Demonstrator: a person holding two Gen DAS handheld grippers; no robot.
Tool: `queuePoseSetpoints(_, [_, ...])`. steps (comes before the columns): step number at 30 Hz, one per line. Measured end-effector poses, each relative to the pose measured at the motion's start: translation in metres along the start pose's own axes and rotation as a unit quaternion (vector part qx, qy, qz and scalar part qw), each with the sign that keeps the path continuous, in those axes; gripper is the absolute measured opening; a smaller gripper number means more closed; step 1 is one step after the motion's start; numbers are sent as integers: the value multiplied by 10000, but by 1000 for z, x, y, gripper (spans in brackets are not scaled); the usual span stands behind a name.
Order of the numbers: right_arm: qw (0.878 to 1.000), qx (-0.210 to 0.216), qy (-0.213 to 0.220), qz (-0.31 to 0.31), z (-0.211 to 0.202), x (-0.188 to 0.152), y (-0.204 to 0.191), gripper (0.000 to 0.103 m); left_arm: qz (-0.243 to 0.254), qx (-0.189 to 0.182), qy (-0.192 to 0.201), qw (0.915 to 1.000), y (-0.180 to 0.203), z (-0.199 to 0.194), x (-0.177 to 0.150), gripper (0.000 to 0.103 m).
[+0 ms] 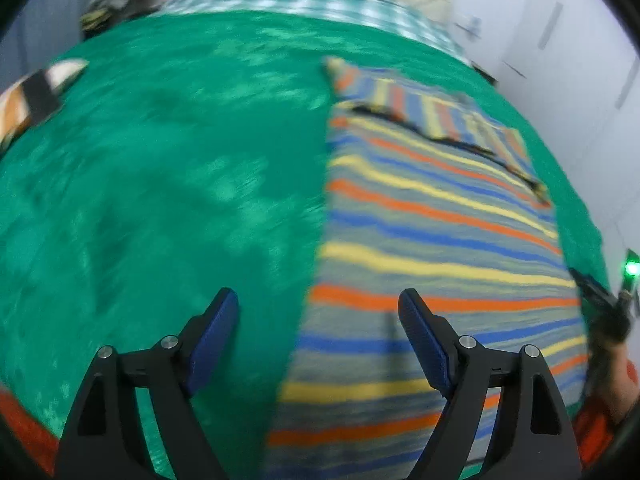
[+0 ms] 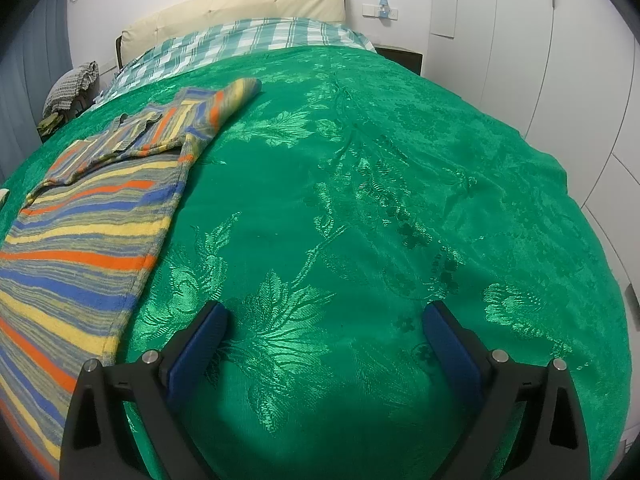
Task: Fold small clothes
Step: 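Open the left tool and move it over the sweater body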
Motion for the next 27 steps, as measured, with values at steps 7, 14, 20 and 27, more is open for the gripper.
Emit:
queuePoseSetpoints(7, [10000,8,2,3,0,0,0,98,-235,-37,216,9995,-12,0,8,85])
queuePoseSetpoints(14, [10000,30,12,22,0,-1,0,98,-233,-5,136,9996,-7,8,5,85])
queuePoseSetpoints(20, [10000,52,17,44,-1,-2,0,98,-141,60,72,9999,-5,10,1,86])
queuePoseSetpoints(27, [10000,60,21,53,-1,-2,0,99,-44,123,44,9999,-2,13,-1,87])
Point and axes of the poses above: each gripper's, at about its wrist camera, not at the fingertips, and z roughly the way its jaws point, y to its right, x to its top, the point moved 3 cm from there along z, roughly the way its jaws point, and after that the axes turned 3 degrees about y, right-handed, at the moved point
